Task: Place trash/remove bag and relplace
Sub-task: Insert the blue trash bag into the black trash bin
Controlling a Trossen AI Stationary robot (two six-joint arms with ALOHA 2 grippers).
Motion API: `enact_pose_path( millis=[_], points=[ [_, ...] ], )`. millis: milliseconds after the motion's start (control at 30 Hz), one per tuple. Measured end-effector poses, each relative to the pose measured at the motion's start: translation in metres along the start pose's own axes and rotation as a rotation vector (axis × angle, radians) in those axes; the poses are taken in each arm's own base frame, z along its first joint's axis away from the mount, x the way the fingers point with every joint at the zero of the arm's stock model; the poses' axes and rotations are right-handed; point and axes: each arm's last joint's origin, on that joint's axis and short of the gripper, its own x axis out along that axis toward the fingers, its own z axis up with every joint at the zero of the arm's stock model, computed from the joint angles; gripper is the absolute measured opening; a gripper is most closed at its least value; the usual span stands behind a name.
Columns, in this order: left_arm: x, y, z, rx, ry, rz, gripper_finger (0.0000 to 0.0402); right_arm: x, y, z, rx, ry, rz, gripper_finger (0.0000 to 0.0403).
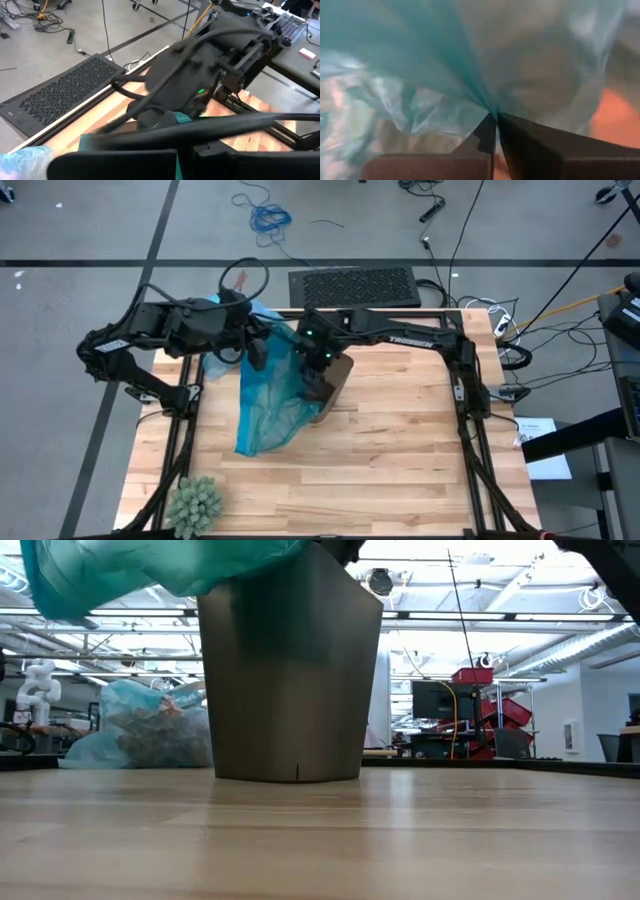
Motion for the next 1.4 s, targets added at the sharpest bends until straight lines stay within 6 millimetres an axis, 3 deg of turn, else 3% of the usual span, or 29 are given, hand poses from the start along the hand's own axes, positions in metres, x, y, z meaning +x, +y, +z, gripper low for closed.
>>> enact_pose_path(
  millis=[267,600,800,1033,1233,1400],
  points=[
    [0.013,-0.006,-0.003,0.016,0.024,0.019,0.0,0.0,-0.013,-0.007,0.15,0.08,-0.036,0.0001],
    [0.023,-0.004,-0.003,0.028,0.035,0.065,0.0,-0.047,-0.005,-0.012,0.165,0.05,-0.077,0.0],
    [0.028,-0.001,-0.003,0.041,0.049,0.076,0.0,-0.034,-0.018,-0.018,0.215,0.156,-0.092,0.0],
    [0.025,-0.003,0.0,0.008,0.033,0.019,0.0,-0.035,-0.016,-0.022,0.259,0.205,-0.045,0.0],
    [0.021,-0.003,0.001,0.013,0.049,-0.043,0.0,-0.072,-0.005,-0.022,0.235,0.109,-0.028,0.0008],
    [0.021,-0.004,0.001,0.013,0.057,-0.055,0.0,-0.109,-0.001,-0.02,0.198,-0.024,-0.011,0.0058]
  ],
)
